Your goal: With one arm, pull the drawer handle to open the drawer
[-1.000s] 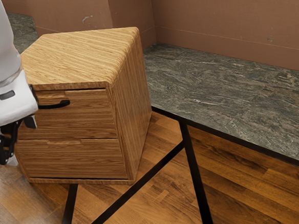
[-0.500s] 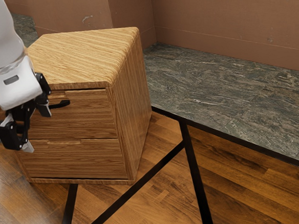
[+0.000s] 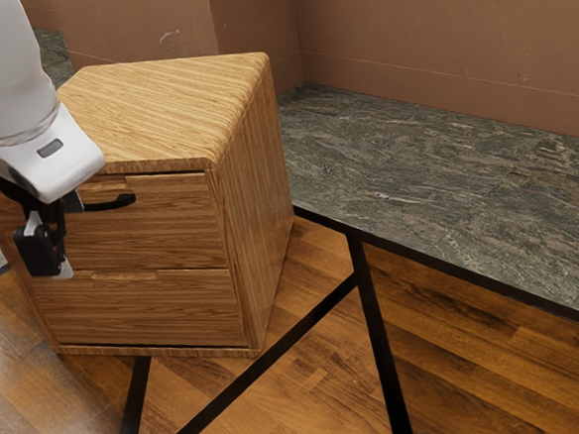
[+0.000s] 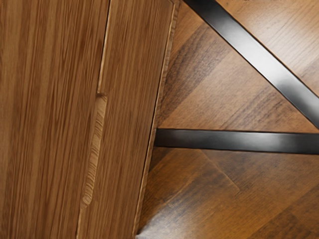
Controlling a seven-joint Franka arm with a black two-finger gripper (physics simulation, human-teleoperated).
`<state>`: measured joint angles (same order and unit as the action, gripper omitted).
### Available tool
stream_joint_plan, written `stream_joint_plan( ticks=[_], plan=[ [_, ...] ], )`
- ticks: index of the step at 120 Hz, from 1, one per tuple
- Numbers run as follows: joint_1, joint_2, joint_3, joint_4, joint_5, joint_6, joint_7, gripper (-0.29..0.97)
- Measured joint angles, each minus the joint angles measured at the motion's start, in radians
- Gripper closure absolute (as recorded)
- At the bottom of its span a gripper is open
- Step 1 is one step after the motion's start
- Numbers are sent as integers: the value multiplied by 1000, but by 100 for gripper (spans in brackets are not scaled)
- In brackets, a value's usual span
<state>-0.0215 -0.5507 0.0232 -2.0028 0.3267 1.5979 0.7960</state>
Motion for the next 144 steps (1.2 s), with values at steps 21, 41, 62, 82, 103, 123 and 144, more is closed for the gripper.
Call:
stream_joint_plan(
  ticks=[21,41,62,82,103,123,144],
  plan=[
    [-11,30,21,13,29,37,-50,0],
    [-53,63,62,31,45,65,-87,0],
    [-74,65,82,-3,49,78,-116,-7],
    [-118,63,133,-3,57,83,-137,-6],
    [-122,63,135,-6,64,85,-155,1],
    [-122,61,128,-4,62,86,-168,3],
    [-123,51,123,-9,60,86,-177,4]
  ],
)
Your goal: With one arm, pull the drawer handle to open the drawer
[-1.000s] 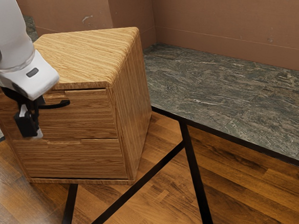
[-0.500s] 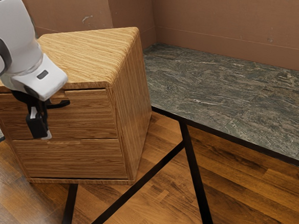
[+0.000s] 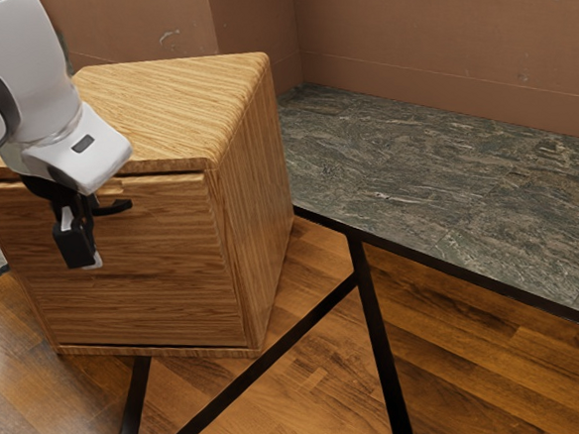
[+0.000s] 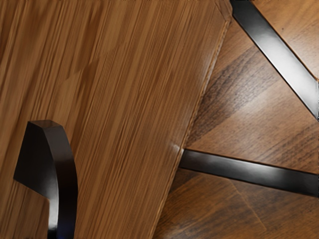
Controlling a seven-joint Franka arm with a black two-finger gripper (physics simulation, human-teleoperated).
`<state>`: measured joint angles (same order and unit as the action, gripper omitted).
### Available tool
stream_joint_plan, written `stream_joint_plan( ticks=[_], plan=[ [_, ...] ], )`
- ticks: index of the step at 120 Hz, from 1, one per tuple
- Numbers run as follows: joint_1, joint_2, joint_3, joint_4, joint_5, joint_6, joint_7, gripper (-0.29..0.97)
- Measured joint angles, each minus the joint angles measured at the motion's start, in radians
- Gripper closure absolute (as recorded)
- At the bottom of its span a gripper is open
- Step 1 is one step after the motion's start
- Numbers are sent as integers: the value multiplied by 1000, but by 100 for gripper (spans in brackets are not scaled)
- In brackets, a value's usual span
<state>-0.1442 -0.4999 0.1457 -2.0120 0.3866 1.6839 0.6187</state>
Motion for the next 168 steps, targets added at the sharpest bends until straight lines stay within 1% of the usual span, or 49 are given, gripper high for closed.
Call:
stream_joint_plan(
  ticks=[14,33,52,61,66,75,90,105,120,150,168],
  plan=[
    [2,-20,-10,-10,-2,-2,-5,6],
    [6,-44,-31,-46,-6,-3,-14,-1],
    [9,-60,-43,-57,-8,-3,-22,0],
    [15,-68,-57,-58,-13,-4,-25,4],
    [17,-72,-61,-62,-16,-5,-27,4],
    [18,-79,-64,-74,-24,-5,-30,-1],
    [18,-93,-65,-86,-34,-6,-35,0],
    [36,-113,-86,-97,-40,-7,-39,3],
    [41,-143,-89,-118,-44,-8,-43,1],
    [45,-195,-92,-138,-51,-14,-48,1],
    [61,-232,-107,-159,-57,-24,-51,0]
  ],
)
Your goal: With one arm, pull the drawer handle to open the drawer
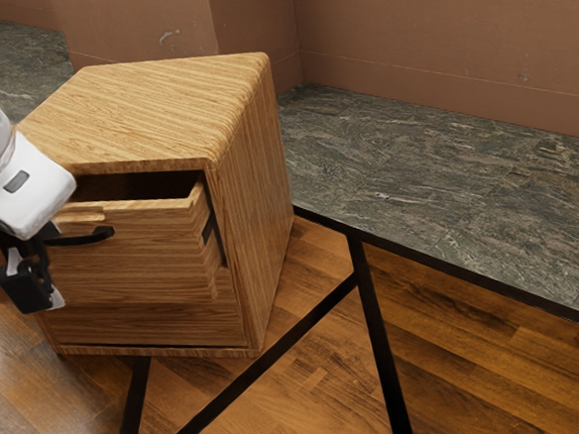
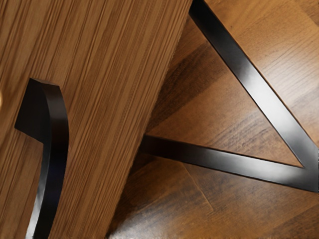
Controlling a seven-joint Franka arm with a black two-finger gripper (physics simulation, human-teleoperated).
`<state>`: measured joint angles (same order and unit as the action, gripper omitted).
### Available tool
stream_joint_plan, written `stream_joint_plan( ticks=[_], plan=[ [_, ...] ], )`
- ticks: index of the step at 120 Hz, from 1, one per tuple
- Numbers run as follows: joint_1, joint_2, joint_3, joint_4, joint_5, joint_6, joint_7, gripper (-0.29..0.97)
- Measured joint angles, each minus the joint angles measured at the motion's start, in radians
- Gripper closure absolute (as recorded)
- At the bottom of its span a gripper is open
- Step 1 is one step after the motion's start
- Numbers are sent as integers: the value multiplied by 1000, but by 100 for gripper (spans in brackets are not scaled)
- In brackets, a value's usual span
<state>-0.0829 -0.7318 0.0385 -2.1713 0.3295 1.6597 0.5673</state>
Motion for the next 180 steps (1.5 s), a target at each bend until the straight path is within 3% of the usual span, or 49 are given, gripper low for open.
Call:
stream_joint_plan(
  ticks=[55,64,77,98,137,156,180],
  plan=[
    [8,25,14,6,2,9,-5,0],
    [6,25,15,-11,2,13,-6,-10],
    [2,25,22,-18,1,16,-7,-1],
    [7,17,18,-22,-2,17,-9,1],
    [59,-7,-80,-24,-40,9,-12,13],
    [58,-41,-93,-52,-60,0,-14,4],
    [59,-66,-128,-65,-79,-6,-19,6]
  ],
)
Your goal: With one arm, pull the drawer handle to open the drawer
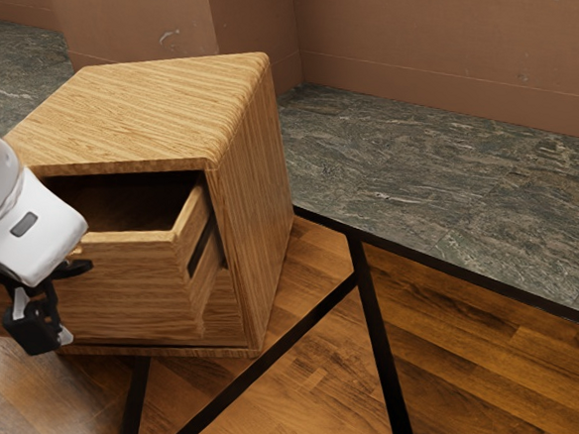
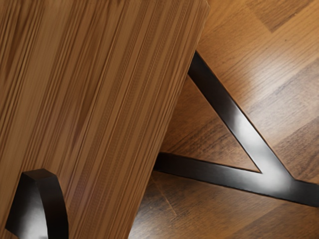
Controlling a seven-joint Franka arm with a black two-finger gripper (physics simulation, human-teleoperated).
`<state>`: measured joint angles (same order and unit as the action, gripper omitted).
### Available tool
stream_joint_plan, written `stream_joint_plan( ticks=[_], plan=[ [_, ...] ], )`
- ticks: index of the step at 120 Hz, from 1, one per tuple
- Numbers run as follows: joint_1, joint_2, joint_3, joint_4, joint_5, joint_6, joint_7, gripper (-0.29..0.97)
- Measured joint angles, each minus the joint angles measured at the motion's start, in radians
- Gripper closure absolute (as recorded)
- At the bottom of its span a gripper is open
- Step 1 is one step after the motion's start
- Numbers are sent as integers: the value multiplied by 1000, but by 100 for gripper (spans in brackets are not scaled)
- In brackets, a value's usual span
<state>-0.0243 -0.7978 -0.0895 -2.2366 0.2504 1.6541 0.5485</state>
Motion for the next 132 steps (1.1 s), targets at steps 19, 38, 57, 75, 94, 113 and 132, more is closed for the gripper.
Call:
stream_joint_plan(
  ticks=[19,38,57,75,94,113,132],
  plan=[
    [-5,-52,-9,-21,-10,-6,-3,12],
    [-11,-81,-9,-40,-18,-13,-6,4],
    [-4,-87,-25,-43,-38,-15,-8,5],
    [-13,-137,-28,-54,-45,-21,-11,6],
    [-13,-162,-29,-67,-48,-28,-13,2],
    [-9,-145,-32,-12,-51,-31,-12,1],
    [-191,-29,45,149,-220,-81,-70,0]
  ],
)
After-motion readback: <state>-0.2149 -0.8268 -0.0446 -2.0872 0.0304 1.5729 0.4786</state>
